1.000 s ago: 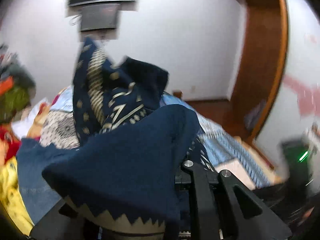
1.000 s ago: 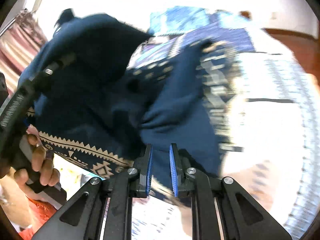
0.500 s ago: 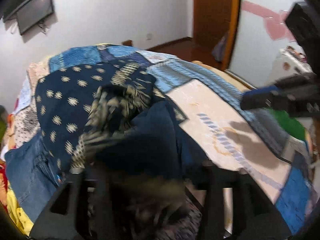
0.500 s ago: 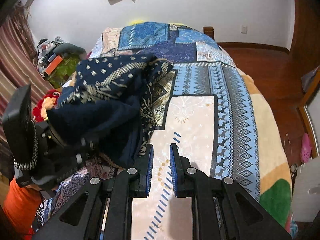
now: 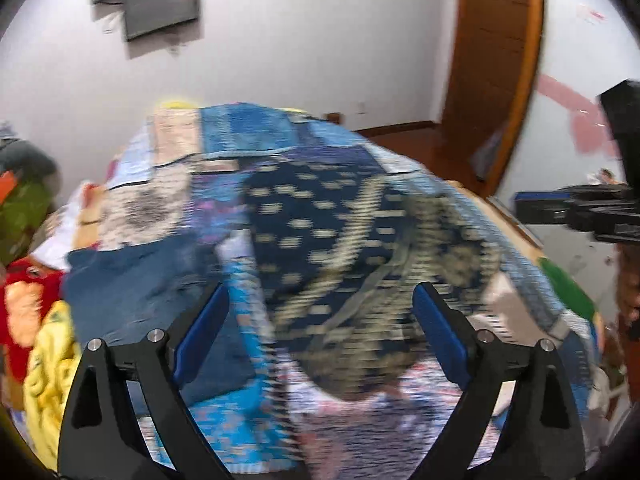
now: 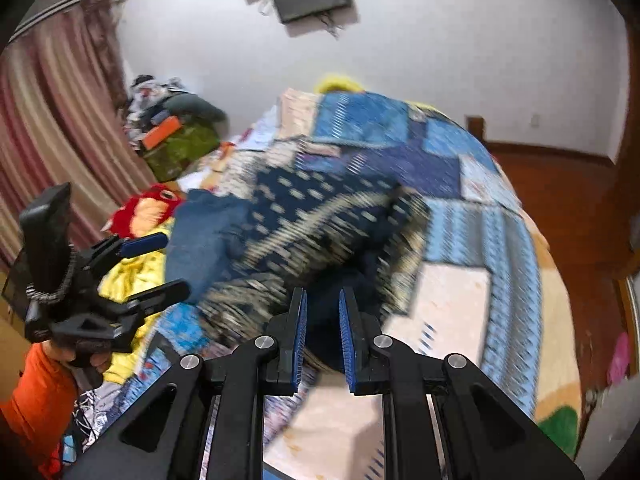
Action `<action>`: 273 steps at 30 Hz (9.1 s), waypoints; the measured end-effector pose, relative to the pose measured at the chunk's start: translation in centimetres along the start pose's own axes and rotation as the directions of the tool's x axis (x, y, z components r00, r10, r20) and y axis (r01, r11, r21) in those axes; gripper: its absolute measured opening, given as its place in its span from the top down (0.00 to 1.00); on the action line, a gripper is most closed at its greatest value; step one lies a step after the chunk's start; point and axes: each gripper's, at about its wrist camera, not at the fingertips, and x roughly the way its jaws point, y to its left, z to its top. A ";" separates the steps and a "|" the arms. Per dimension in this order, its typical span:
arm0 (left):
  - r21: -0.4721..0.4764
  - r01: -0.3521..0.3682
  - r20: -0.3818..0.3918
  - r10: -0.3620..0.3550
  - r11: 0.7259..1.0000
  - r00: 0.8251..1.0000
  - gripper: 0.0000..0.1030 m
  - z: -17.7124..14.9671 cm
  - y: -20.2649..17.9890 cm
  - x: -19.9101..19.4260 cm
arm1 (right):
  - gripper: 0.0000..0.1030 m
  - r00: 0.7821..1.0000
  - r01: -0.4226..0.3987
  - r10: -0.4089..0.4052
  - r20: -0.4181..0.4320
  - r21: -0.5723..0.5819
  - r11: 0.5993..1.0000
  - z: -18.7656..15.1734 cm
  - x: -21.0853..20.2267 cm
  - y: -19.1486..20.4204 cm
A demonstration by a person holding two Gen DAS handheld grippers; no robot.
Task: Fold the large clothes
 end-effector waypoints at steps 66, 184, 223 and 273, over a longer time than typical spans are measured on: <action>-0.175 0.045 -0.080 -0.060 0.984 0.995 0.00 5.5 5.0 11.8 | 0.05 0.994 -0.059 0.067 -0.081 0.097 0.994 3.3 11.7 -6.7; -0.319 -0.033 -0.122 -0.007 0.947 0.992 0.09 -12.9 25.1 3.4 | 0.23 0.947 -0.102 0.088 -0.310 -0.031 0.994 3.4 31.7 16.7; -0.302 -0.283 0.562 0.410 0.910 0.718 0.09 -11.6 1.6 -37.5 | 0.23 0.833 -0.058 0.202 0.515 -0.282 0.958 -6.9 -18.5 30.6; -0.337 -0.250 0.517 0.401 0.908 0.756 0.00 -13.4 0.9 -35.8 | 0.00 0.851 0.116 0.023 0.525 -0.230 0.966 -9.8 -19.1 30.7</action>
